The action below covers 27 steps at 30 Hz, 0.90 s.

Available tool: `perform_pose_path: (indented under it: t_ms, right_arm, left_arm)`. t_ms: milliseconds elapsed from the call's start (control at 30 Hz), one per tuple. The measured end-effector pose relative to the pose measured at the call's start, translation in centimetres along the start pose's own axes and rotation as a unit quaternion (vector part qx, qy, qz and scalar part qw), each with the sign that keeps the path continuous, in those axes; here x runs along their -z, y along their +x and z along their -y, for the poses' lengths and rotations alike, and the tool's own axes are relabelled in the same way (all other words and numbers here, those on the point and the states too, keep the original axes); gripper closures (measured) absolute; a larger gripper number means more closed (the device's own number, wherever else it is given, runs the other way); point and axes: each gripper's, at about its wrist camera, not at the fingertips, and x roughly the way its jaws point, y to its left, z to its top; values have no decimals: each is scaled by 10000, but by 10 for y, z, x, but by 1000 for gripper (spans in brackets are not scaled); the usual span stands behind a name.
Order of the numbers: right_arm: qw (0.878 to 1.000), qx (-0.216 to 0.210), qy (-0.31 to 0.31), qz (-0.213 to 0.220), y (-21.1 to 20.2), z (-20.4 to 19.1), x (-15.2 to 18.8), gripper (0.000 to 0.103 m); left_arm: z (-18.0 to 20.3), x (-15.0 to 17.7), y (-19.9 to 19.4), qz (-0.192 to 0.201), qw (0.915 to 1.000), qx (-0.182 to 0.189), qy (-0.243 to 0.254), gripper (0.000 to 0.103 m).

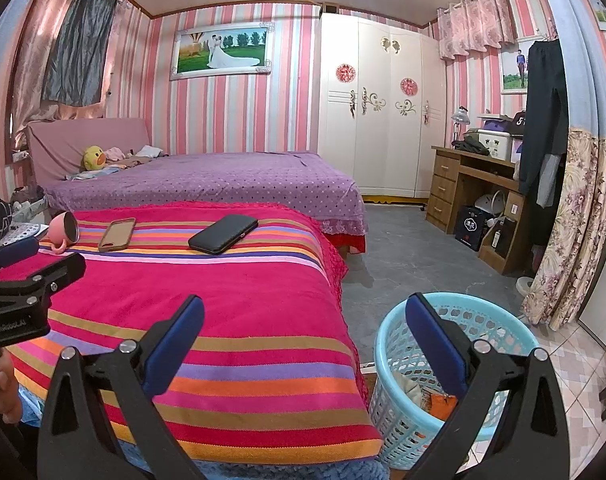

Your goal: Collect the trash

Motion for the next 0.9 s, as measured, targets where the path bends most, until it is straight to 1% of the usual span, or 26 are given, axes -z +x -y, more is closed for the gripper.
perform_pose_path:
  t_ms: [533,900]
  right_arm:
    - [10000,15,-68,29,6,-6,-1,5]
    - [10000,14,-54,11,7,-5,-1,5]
  left_arm:
    - [2,0,-1,27,10000,-24,8,6]
    - [-4,-4,-3,98,9999,-43,-12,6]
